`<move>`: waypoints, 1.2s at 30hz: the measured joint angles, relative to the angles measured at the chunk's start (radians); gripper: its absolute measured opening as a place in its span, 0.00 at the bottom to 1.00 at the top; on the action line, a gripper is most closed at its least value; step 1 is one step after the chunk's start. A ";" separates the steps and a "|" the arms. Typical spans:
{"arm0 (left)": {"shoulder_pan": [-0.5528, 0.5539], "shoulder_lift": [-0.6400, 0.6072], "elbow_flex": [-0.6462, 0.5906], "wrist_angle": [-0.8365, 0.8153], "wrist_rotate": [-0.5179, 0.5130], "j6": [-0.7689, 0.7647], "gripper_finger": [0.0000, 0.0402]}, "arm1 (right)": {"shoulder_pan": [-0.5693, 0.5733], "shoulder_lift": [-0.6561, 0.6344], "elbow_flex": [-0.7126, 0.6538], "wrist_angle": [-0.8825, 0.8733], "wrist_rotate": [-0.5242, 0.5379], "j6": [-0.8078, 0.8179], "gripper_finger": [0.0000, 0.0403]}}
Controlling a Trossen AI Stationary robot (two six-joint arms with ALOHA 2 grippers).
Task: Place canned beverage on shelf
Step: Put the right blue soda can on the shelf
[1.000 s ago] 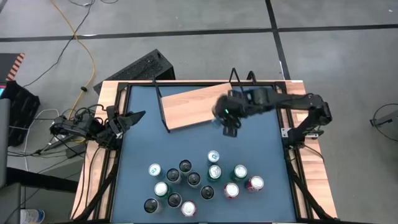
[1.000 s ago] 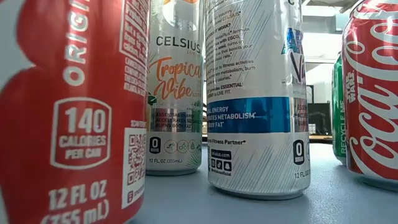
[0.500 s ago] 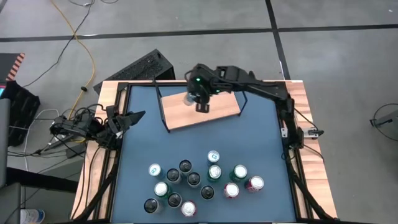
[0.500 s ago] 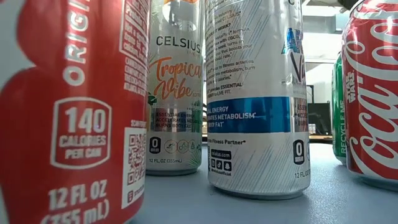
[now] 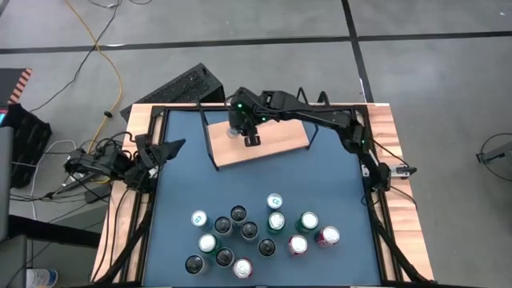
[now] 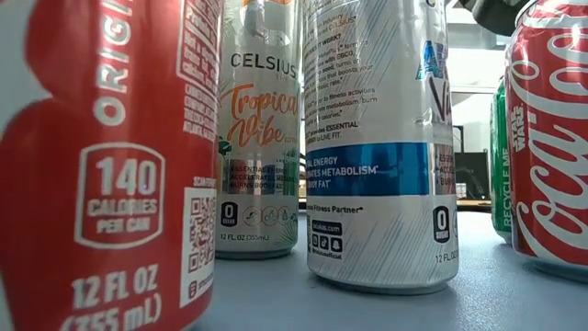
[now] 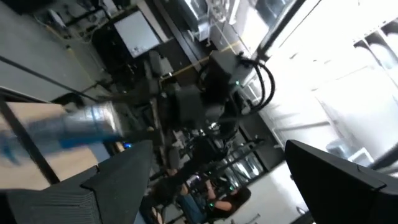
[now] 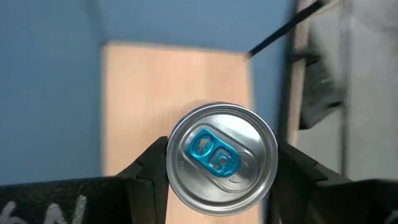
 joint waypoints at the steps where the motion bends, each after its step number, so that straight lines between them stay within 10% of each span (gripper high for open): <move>1: 0.000 0.000 0.000 -0.004 -0.014 0.001 0.88 | 0.003 0.002 0.000 -0.005 -0.005 -0.012 0.49; 36: 0.000 0.000 0.000 -0.018 -0.102 0.002 0.88 | 0.016 -0.007 0.002 -0.183 -0.081 0.014 0.64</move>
